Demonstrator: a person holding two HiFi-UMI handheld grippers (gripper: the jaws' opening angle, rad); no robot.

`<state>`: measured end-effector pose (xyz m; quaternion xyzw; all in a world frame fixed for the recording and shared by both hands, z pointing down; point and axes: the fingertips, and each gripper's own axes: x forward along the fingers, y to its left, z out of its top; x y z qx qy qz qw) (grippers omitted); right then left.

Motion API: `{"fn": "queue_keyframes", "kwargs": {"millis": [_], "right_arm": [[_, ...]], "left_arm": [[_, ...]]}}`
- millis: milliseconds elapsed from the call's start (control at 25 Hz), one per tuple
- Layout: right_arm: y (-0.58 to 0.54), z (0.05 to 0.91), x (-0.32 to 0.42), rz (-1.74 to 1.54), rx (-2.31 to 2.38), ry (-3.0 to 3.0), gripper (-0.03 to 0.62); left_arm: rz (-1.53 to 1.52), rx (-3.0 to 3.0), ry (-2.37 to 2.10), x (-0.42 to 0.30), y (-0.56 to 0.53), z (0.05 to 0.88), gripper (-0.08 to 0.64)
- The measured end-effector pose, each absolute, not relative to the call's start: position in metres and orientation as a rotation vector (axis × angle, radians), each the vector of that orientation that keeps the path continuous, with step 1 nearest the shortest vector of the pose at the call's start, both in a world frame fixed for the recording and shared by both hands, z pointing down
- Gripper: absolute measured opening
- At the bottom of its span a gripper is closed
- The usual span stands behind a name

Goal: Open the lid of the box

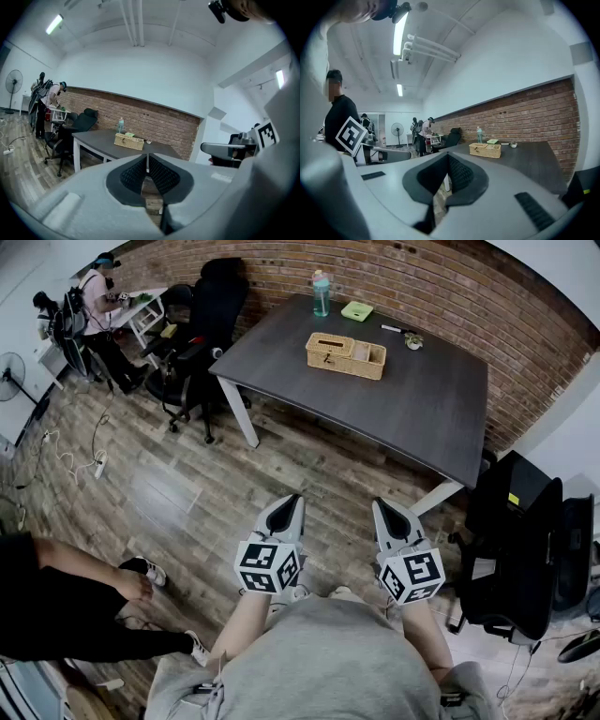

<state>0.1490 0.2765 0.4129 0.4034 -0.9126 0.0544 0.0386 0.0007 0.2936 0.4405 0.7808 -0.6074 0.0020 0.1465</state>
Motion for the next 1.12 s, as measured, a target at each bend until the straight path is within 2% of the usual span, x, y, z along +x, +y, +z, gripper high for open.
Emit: {"fn": "queue_keyframes", "kwargs": {"millis": [480,1120], "right_arm": [[0.301,0.414,0.184,0.172,1.156,-2.843,-0.002],[0.284,0.425,0.22,0.191,1.041,-2.891,0.0]], "left_arm": [[-0.011,2.201,-1.807,0.037,0.327,0.443,0.028],[-0.028,2.187,-1.862,0.08,0.312,0.444,0.028]]}}
